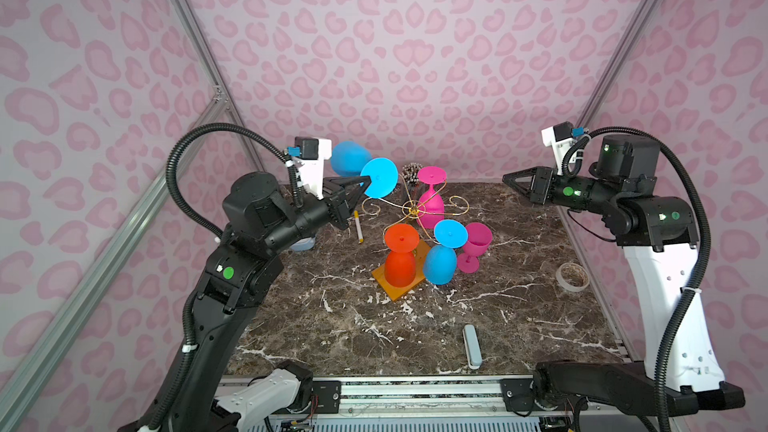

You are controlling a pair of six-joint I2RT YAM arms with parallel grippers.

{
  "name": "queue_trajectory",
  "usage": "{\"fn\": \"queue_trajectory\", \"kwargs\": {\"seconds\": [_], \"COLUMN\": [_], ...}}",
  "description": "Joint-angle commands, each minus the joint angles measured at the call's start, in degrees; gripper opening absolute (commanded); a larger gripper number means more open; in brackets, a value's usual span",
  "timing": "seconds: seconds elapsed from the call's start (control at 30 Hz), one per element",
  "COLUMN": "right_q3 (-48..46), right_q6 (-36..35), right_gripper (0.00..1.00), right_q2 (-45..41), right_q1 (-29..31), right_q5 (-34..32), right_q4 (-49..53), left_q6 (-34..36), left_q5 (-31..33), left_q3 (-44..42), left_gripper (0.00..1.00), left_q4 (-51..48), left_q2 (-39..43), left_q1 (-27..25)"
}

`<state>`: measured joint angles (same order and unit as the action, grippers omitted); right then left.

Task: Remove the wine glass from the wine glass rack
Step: 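Lift the blue glass off the rack with the left gripper while the right gripper approaches, then close the right gripper on the blue glass stem beside the left gripper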

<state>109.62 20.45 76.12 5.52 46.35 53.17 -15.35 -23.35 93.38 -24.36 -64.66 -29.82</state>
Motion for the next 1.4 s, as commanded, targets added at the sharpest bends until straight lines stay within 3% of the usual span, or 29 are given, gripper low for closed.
{"fn": "queue_trajectory", "kwargs": {"seconds": [0.0,0.27,0.67,0.93,1.37], "right_q3": [0.81,-3.50,-10.68,-12.36,-14.26], "right_q6": [4.82,9.79,9.71,8.02,5.13], "right_gripper": [0.23,0.28,0.31,0.31,0.31], "right_q2": [0.06,-2.69,-6.33,-6.55,-6.45], "right_q1": [0.02,0.02,2.23,5.44,5.56], "right_q5": [6.16,12.18,13.25,11.03,8.17], "right_q4": [-5.47,-11.22,-11.69,-10.35,-6.93], "left_q6": [13.21,32.50,50.93,55.36,58.38], "left_q5": [-0.54,4.09,10.44,13.28,16.15], "left_q3": [3.61,4.00,3.99,4.58,4.11], "left_gripper": [0.04,0.04,0.04,0.04,0.04], "left_q4": [4.18,6.19,7.13,7.48,8.13], "left_q2": [-3.53,-9.22,-14.74,-18.00,-19.29], "left_q1": [-4.79,-15.57,-23.62,-27.12,-29.06]}}
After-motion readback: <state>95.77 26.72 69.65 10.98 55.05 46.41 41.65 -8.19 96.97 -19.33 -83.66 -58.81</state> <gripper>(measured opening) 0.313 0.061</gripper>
